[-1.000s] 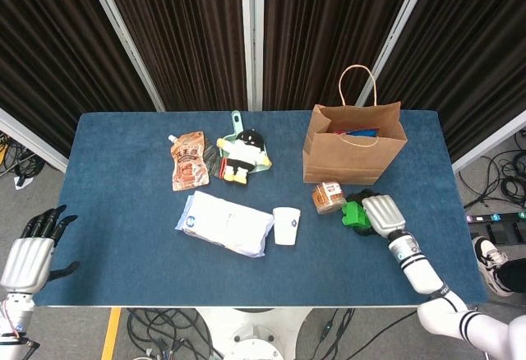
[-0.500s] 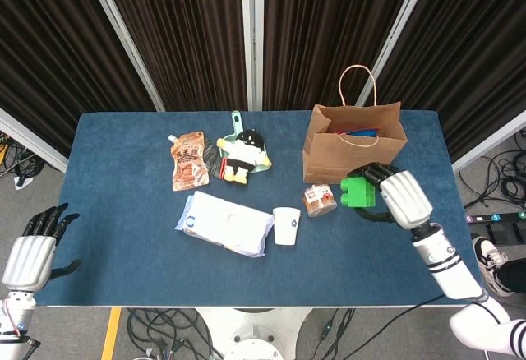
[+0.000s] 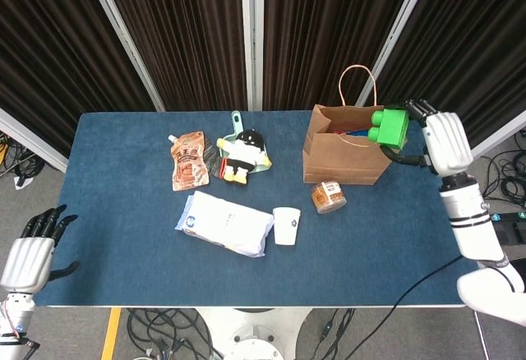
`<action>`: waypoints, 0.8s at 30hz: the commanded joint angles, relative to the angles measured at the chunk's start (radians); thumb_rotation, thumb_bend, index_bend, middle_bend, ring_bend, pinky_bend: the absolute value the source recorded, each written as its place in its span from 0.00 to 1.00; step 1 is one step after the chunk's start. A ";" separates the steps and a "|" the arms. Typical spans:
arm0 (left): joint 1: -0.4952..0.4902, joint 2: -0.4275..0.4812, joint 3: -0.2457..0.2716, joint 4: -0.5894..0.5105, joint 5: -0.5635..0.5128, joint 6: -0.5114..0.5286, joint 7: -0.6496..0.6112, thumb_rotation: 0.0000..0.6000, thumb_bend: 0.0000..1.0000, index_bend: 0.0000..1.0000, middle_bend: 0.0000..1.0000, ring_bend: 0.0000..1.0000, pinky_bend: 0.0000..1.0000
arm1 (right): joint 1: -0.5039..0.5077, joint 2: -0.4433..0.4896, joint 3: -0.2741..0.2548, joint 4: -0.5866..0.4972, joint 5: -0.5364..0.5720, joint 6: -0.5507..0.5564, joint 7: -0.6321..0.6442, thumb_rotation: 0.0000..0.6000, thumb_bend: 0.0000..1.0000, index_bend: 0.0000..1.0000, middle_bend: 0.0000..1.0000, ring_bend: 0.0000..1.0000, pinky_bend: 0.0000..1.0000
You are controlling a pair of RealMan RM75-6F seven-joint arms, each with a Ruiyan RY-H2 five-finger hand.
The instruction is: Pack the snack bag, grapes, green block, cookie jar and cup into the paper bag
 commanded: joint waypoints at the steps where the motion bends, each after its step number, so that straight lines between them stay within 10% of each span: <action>1: 0.000 0.000 -0.001 -0.002 -0.003 -0.003 0.002 1.00 0.00 0.25 0.18 0.11 0.15 | 0.061 -0.023 0.034 0.063 0.094 -0.094 -0.072 1.00 0.18 0.45 0.45 0.29 0.49; 14: -0.003 0.003 -0.002 -0.009 -0.010 -0.013 0.011 1.00 0.00 0.25 0.18 0.11 0.15 | 0.184 -0.096 0.010 0.195 0.292 -0.340 -0.266 1.00 0.18 0.28 0.32 0.18 0.39; 24: -0.002 0.000 -0.002 -0.003 -0.015 -0.015 0.005 1.00 0.00 0.25 0.18 0.11 0.15 | 0.173 -0.065 -0.002 0.159 0.247 -0.377 -0.200 1.00 0.18 0.00 0.12 0.00 0.17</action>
